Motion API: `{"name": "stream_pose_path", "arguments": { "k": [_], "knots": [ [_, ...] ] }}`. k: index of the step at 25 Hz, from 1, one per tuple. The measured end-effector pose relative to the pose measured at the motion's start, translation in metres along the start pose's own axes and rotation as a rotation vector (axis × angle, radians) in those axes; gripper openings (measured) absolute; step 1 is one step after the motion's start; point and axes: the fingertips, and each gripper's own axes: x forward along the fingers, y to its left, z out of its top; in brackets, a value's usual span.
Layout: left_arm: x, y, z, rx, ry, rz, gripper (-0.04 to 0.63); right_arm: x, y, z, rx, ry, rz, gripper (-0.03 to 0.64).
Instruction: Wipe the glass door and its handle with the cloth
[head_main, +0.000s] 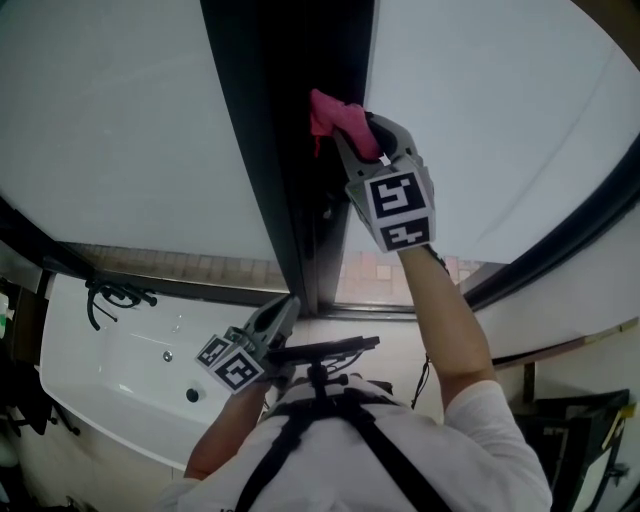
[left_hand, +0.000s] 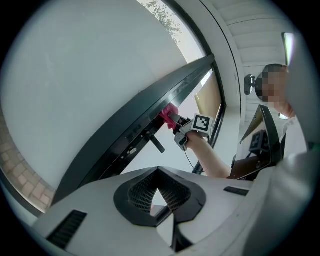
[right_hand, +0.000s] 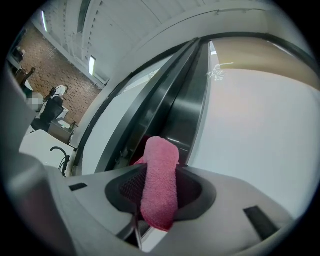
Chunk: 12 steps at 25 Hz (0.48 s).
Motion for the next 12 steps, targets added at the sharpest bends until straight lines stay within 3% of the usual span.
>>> {"name": "stream_pose_path", "arguments": {
  "k": [12],
  "knots": [
    [0.000, 0.001, -0.003, -0.006, 0.008, 0.010, 0.002, 0.001, 0.033, -0.072, 0.025, 0.185, 0.098, 0.137]
  ]
}}
